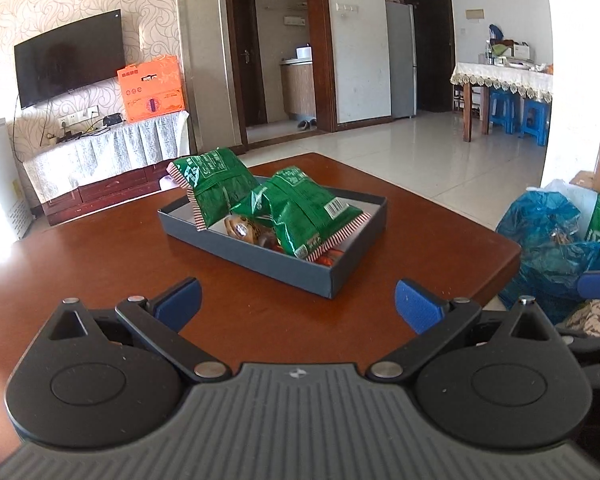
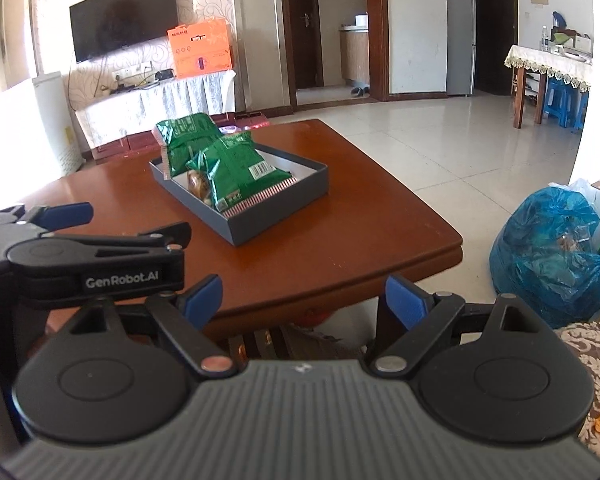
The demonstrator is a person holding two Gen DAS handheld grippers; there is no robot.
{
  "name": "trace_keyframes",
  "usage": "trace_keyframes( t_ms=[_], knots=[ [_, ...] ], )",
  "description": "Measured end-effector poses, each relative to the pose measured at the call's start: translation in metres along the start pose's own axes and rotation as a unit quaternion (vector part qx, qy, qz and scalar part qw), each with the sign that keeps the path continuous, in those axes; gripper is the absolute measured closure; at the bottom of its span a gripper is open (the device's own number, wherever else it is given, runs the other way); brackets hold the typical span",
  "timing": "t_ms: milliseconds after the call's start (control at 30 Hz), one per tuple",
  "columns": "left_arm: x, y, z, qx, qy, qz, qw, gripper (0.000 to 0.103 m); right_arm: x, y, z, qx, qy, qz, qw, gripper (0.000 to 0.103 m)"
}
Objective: Organize snacks
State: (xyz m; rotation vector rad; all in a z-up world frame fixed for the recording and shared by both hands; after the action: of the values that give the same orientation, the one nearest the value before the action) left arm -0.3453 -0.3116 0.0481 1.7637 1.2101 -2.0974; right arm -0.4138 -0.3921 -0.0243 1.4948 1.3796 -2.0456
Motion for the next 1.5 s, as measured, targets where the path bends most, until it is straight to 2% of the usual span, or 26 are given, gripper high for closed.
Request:
trace_keyframes(
  t_ms=[300,1500],
  knots=[
    [0.008,-0.006,-0.010,-0.027,-0.026,-0.012,0.9992,0.000,0.003,0.001,-0.010,-0.002,-0.032,-0.018,0.999,0.013],
    [0.008,-0.006,-0.016,-0.028,-0.031,-0.018,0.9990,0.000,0.010,0.003,-0.018,-0.022,-0.050,-0.043,0.998,0.013]
  ],
)
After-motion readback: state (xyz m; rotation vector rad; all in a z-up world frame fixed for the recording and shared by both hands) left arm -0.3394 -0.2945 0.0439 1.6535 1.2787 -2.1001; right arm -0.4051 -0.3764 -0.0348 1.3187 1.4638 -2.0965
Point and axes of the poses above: each gripper's, at about its wrist camera, not at the fingertips, and y roughly the way its jaws point, z to its right, x to its underside, the point moved 6 cm from there along y, roughly the way its jaws point, and after that the axes turned 11 degrees about x, right-handed, at the moved point
